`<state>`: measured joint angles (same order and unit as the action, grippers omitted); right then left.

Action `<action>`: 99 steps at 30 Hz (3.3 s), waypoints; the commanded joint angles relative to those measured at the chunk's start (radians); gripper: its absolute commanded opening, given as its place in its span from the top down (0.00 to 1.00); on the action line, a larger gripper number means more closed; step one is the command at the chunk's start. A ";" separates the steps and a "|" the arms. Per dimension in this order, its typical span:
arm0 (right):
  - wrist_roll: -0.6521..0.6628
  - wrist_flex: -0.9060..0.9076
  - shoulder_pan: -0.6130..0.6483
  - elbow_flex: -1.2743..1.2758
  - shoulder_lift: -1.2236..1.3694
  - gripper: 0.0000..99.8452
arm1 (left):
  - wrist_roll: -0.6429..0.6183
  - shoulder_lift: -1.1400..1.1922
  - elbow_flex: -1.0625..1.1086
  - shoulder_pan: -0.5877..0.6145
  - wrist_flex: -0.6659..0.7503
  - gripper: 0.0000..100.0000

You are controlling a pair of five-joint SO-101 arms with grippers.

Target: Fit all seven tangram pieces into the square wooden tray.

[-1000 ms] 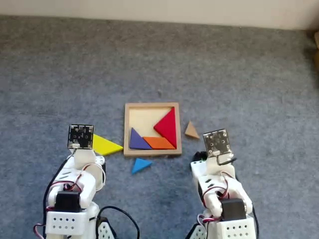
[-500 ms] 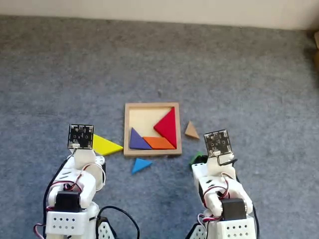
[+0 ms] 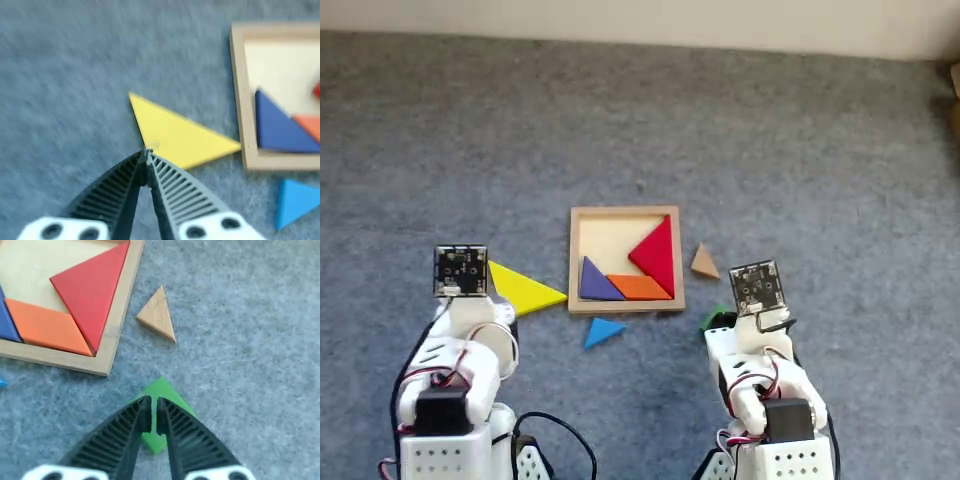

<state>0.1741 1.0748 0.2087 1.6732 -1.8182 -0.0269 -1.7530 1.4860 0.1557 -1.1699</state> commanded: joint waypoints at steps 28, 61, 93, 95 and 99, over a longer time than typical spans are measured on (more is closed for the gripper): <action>0.002 0.005 -0.013 0.151 -0.005 0.97 | 0.638 1.112 -0.901 0.071 -0.334 0.72; 0.002 0.004 -0.010 0.151 -0.007 0.97 | 1.478 1.767 -0.992 -0.033 0.077 0.73; 0.002 0.004 -0.010 0.151 -0.007 0.97 | 0.792 1.983 -1.181 0.099 -0.187 0.73; 0.002 0.004 -0.010 0.151 -0.007 0.97 | 0.720 1.983 -1.234 0.099 -0.229 0.73; 0.002 0.004 -0.010 0.151 -0.007 0.97 | 0.647 1.983 -1.360 0.099 -0.307 0.73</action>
<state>0.1741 1.0748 0.2087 1.6732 -1.8182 0.6728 0.2447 0.2386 0.2708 -1.4170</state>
